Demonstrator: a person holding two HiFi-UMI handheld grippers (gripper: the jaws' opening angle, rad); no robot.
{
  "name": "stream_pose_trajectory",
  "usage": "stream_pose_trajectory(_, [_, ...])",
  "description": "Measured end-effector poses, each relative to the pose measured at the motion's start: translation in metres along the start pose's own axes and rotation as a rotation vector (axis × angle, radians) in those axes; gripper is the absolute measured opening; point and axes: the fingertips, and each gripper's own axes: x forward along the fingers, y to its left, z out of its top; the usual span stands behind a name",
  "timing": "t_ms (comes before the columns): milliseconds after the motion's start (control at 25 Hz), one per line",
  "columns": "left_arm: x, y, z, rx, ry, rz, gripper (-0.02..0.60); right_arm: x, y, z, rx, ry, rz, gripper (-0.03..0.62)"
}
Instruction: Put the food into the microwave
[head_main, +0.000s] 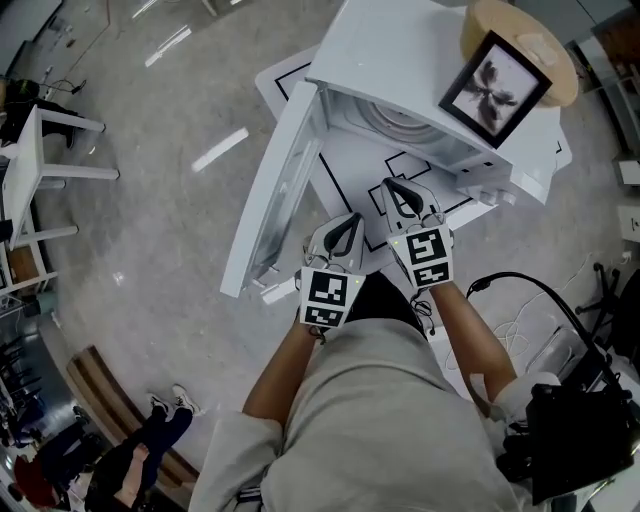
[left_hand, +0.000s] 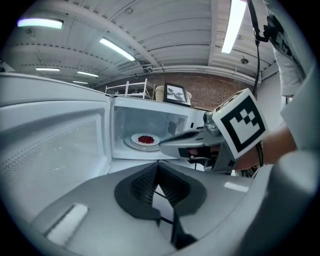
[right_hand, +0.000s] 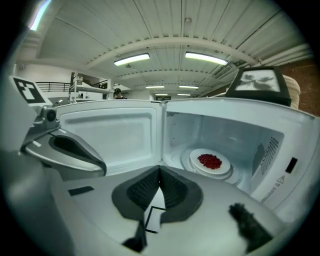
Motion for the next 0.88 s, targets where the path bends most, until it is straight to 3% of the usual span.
stream_pose_trajectory(320, [-0.002, -0.013, 0.012, 0.033, -0.013, -0.054, 0.008, -0.029, 0.018, -0.005, 0.012, -0.015, 0.006, 0.011])
stream_pose_trajectory(520, [-0.004, -0.017, 0.022, 0.011, -0.046, -0.086, 0.008, -0.061, 0.01, -0.004, 0.027, -0.046, -0.05, 0.011])
stream_pose_trajectory(880, [-0.012, -0.038, 0.061, 0.08, -0.145, -0.143, 0.008, -0.109, -0.009, 0.024, 0.046, -0.167, -0.163, 0.011])
